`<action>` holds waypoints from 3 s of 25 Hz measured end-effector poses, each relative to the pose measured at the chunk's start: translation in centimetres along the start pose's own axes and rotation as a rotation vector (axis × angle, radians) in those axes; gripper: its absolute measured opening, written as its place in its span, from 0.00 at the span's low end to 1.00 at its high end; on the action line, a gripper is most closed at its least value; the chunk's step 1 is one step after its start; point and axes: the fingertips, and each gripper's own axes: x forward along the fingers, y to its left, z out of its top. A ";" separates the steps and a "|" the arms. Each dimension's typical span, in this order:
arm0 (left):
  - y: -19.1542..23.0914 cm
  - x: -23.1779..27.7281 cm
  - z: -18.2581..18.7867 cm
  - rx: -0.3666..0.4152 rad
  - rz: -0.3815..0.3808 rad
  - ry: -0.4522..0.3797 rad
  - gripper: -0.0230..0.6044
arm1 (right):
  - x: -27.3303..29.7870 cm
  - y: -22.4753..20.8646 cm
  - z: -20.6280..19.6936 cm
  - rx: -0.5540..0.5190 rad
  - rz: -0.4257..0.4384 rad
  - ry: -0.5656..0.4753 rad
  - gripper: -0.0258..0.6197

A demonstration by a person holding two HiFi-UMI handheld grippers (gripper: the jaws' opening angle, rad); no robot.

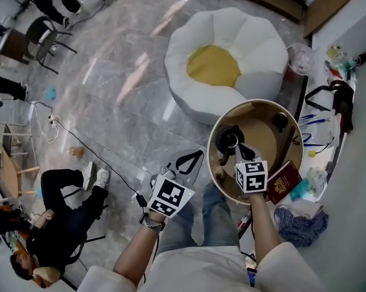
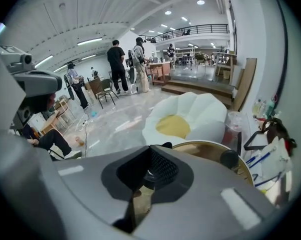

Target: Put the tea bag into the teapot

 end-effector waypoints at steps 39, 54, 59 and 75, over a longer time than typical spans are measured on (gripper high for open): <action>-6.9 -21.3 13.0 0.237 -0.044 -0.350 0.03 | -35.6 16.3 13.2 -0.098 -0.165 -0.568 0.05; -11.9 -29.9 16.4 0.327 -0.055 -0.489 0.02 | -43.9 22.4 13.2 -0.153 -0.168 -0.695 0.05; -12.9 -32.6 17.5 0.361 -0.063 -0.534 0.03 | -46.0 24.4 13.6 -0.173 -0.172 -0.729 0.05; -13.4 -33.6 17.1 0.372 -0.077 -0.542 0.03 | -46.7 24.9 13.1 -0.158 -0.183 -0.758 0.05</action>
